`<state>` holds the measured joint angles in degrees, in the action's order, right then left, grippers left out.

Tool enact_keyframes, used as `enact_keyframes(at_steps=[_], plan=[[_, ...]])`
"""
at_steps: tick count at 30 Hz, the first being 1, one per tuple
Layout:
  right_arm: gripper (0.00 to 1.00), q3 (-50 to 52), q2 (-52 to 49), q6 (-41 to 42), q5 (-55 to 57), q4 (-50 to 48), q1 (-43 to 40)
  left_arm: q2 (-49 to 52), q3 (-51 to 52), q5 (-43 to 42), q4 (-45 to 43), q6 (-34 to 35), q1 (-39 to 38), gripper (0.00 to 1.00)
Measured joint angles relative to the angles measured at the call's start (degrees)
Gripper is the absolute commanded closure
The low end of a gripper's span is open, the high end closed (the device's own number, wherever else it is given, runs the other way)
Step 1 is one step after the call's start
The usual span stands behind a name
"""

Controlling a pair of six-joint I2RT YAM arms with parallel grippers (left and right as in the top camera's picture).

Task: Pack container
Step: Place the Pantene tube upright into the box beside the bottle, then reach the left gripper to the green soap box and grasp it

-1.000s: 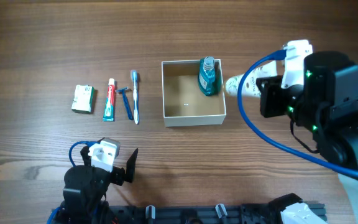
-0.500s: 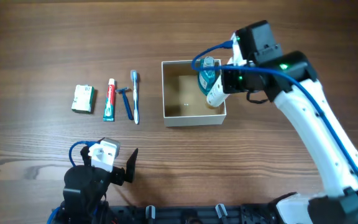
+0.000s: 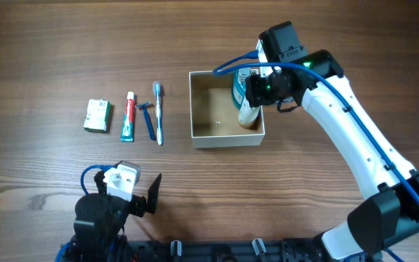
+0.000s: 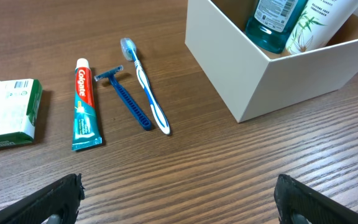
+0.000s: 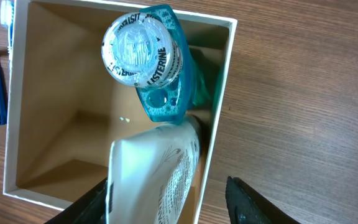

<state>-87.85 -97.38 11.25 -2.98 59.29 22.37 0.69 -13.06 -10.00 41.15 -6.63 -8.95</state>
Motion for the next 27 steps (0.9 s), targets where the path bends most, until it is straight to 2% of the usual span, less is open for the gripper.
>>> enact_keyframes(at_steps=[1, 5, 10, 13, 19, 23, 27], plan=[[0.35, 0.02, 0.20, -0.15, 0.00, 0.00, 0.00, 0.00, 0.00, 0.00, 0.00, 0.00, 0.00, 0.00], [0.23, 0.17, 4.94, -0.44, 0.04, -0.15, 0.00, 0.00, 0.00, 0.00, 0.00, 0.00, 0.00, 0.00], [0.12, -0.09, 24.39, -0.61, 0.48, -1.22, -1.75, 0.00, 0.00, 0.00, 0.02, 0.00, 0.00, 0.00], [0.00, -0.57, 30.88, 1.51, 1.90, -0.59, -7.02, 0.00, 0.00, 0.00, 0.02, 0.00, 0.00, 0.00], [0.00, -0.63, 28.30, 9.73, 3.30, 6.32, -18.34, 0.00, 0.00, 0.00, -0.17, 0.00, 0.00, 0.00], [0.00, -0.63, 22.23, 11.76, 3.43, 7.63, -20.33, 0.00, 0.02, -0.59, -1.84, 0.02, 0.00, 0.00], [0.00, -0.61, 19.58, 12.13, 3.43, 8.17, -20.35, 0.00, 0.26, -4.31, -13.03, 3.85, 0.00, 0.00]])
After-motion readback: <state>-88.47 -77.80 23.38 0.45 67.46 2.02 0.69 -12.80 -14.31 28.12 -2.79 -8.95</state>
